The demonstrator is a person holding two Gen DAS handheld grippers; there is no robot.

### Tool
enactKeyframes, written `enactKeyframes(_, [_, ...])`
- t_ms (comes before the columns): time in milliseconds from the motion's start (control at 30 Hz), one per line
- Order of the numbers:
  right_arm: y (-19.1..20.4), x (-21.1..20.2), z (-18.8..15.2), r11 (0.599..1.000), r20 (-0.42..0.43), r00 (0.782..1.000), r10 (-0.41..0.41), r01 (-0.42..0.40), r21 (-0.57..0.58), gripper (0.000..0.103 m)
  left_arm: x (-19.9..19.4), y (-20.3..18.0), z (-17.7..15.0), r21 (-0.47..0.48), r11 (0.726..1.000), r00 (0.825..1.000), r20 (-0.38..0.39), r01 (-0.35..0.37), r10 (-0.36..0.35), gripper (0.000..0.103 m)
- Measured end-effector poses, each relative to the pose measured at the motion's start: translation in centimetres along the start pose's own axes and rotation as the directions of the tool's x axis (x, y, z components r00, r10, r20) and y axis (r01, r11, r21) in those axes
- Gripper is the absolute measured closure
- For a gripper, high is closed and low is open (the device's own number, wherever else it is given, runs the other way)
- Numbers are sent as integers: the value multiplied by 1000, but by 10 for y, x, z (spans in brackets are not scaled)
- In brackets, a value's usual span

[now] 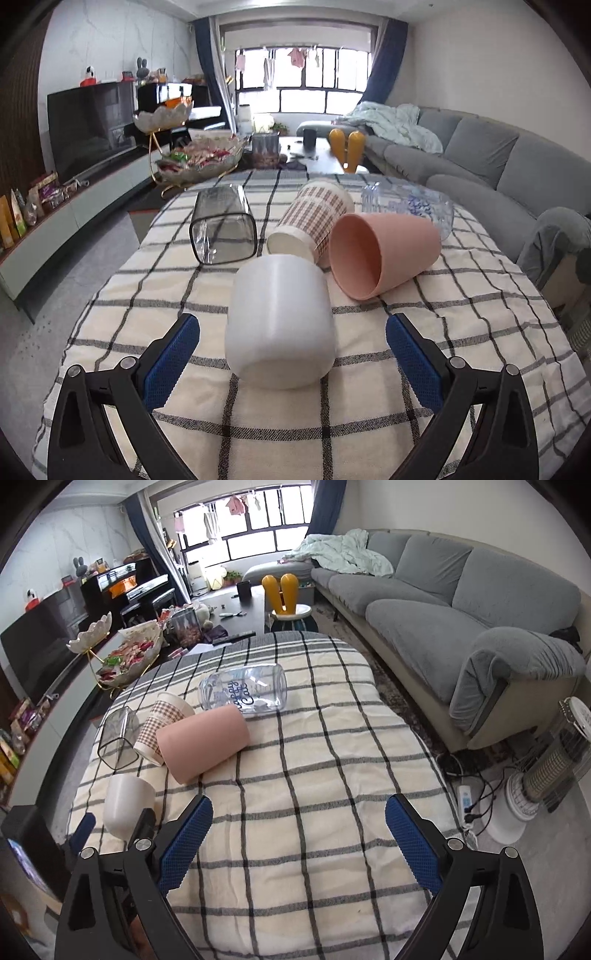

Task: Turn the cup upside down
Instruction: 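Grasp the white cup with the left gripper while the right gripper releases it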

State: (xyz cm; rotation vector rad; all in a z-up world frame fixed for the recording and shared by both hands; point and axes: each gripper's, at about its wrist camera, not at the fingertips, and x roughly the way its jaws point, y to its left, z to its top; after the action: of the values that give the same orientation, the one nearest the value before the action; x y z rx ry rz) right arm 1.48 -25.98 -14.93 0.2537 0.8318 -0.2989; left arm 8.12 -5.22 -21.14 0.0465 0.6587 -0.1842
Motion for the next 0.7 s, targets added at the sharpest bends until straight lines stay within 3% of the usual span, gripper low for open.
enactKeyframes(100, [-3,8,-2,999,-43,999,20,-18,32,8,8,3,0,-17,1000,999,-45,14,-14,15])
enactKeyframes(233, [-3,13,-4,999,-76,997,31,-28,45,8,14,5,0,-29,1000,997,-77,-1,-1,16])
enactKeyframes(400, [-1,15,-4,998,-89,995,35,-31,46,8,23,8,-1,-43,999,992,-126,-1,-5,36])
enactKeyframes(700, [1,12,-2,999,-75,997,31,-28,40,8,19,8,-3,-35,999,990,-139,9,-13,36])
